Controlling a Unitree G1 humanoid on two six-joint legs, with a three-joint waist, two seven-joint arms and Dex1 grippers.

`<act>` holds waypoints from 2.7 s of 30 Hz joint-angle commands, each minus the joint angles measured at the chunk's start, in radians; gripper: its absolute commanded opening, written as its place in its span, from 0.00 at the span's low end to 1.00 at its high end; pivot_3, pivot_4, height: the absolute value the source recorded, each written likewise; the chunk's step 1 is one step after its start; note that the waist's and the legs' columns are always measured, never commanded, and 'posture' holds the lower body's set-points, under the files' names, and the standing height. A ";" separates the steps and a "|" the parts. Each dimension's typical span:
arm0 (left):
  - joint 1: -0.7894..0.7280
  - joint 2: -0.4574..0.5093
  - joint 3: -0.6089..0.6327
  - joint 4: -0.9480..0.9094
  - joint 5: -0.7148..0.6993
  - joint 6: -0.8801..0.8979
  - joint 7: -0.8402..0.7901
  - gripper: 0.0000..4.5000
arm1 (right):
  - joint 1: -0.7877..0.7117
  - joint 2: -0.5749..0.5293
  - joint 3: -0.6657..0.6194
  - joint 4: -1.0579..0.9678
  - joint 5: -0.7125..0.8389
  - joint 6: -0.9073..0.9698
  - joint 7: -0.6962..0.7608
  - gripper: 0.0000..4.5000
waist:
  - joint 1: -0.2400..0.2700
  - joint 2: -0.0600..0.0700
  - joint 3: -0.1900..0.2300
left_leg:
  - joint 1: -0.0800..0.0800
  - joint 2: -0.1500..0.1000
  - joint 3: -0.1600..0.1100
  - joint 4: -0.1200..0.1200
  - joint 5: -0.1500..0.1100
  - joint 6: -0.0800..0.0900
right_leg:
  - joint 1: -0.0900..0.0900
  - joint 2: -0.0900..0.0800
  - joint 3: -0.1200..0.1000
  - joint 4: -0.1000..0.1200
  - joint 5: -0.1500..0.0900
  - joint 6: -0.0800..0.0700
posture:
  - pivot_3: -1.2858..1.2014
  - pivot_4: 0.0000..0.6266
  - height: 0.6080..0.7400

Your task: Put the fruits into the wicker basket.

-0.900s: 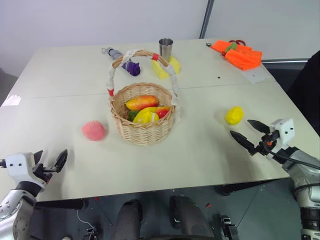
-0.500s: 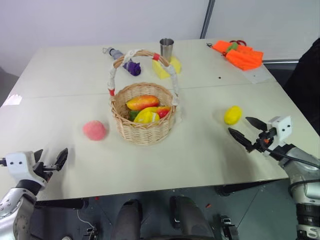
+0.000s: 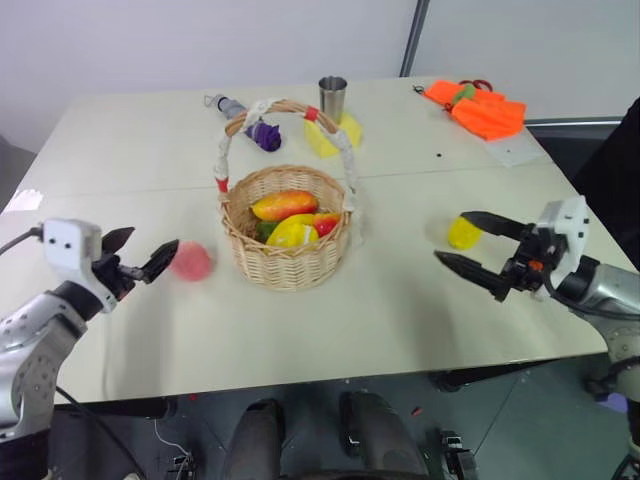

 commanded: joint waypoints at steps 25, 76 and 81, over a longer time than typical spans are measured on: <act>-0.054 0.142 -0.074 -0.054 0.125 0.163 -0.096 0.55 | -0.122 0.017 0.233 -0.258 0.034 0.041 -0.011 1.00 | 0.002 -0.001 0.000 | -0.001 0.000 0.000 0.000 0.000 0.000 | 0.000 -0.001 0.000 -0.001 0.001 -0.002 | 0.52 0.24 1.00; -0.450 -0.044 -0.405 -0.233 -0.034 0.143 -0.161 1.00 | -0.316 0.381 0.024 0.261 -0.406 0.431 -0.855 0.81 | 0.018 -0.001 0.000 | -0.001 -0.001 -0.001 0.002 0.000 0.000 | 0.001 0.000 0.000 0.000 0.003 0.001 | 0.52 0.24 1.00; -0.437 -0.041 -0.395 -0.233 -0.040 0.142 -0.167 1.00 | -0.303 0.348 0.068 0.242 -0.422 0.382 -0.793 0.72 | 0.018 -0.001 0.000 | -0.001 -0.002 -0.001 0.002 0.000 0.000 | 0.001 0.000 0.000 0.000 0.003 0.002 | 0.52 0.24 1.00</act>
